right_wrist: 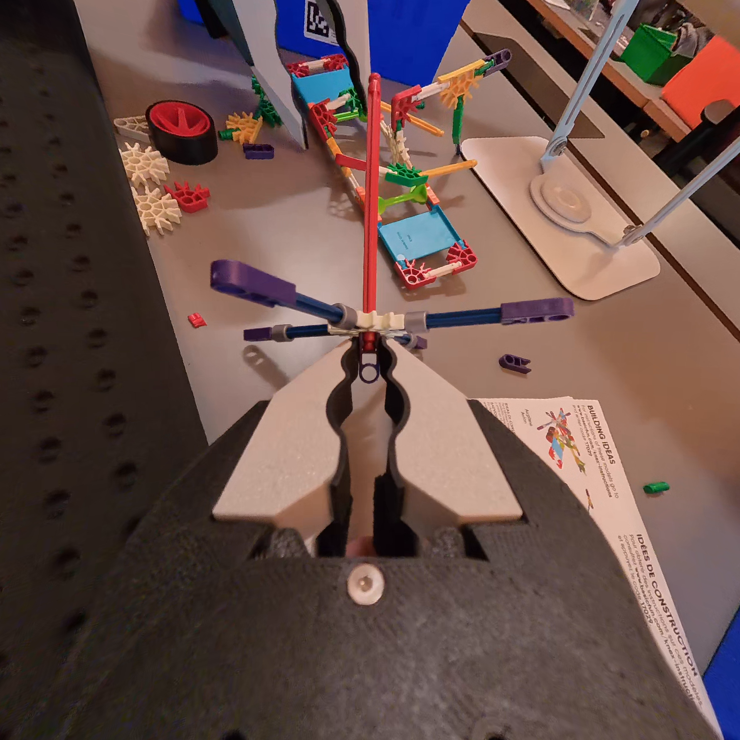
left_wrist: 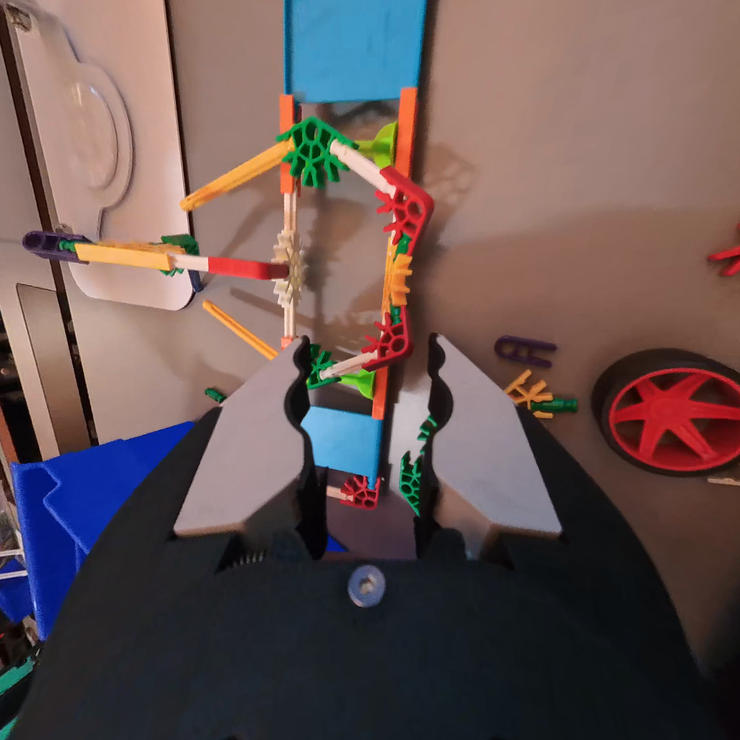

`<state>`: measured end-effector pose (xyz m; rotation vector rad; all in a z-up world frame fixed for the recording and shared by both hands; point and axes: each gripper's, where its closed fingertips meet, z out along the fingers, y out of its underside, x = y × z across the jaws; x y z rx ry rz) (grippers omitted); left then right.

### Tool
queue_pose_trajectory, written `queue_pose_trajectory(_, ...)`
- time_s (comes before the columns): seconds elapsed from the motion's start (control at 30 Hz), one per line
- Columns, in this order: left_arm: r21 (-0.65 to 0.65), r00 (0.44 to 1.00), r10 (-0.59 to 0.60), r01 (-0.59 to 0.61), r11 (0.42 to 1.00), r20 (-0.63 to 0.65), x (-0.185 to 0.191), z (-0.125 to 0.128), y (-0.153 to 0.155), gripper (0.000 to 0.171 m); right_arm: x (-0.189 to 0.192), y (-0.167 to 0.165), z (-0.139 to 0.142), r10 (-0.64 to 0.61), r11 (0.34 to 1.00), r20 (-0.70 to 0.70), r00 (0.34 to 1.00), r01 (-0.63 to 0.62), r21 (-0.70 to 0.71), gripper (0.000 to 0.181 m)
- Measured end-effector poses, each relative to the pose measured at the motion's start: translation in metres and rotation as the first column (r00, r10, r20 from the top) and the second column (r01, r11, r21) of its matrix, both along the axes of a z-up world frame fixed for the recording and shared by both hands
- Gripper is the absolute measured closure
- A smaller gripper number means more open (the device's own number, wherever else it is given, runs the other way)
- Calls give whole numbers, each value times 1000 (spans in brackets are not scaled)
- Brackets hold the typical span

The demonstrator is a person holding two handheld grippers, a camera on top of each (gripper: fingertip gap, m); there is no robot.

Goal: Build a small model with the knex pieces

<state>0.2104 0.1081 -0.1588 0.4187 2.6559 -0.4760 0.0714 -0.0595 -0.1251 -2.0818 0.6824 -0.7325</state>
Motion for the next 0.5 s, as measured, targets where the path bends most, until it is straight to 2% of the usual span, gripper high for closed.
queue_pose_trajectory(0.07,3,1000,3,-3,1000,17,3,0,-2,123,0,0,0,0,1000,2,1000,0,0,175)
queue_pose_trajectory(0.17,0,1000,5,-5,1000,-14,1,0,-8,124,1,-1,-1,-2,1000,-2,1000,2,-2,175)
queue_pose_trajectory(0.2,1,999,6,-6,1000,-43,-2,0,-9,133,1,-1,-2,-3,1000,-5,1000,3,-5,175)
queue_pose_trajectory(0.23,-2,997,-2,2,1000,-83,-8,-2,-12,149,1,-1,-3,-2,1000,-8,1000,2,-7,175)
queue_pose_trajectory(0.5,-34,954,82,-96,995,-287,-8,0,-31,149,0,-1,-6,-1,1000,-40,999,1,11,175)
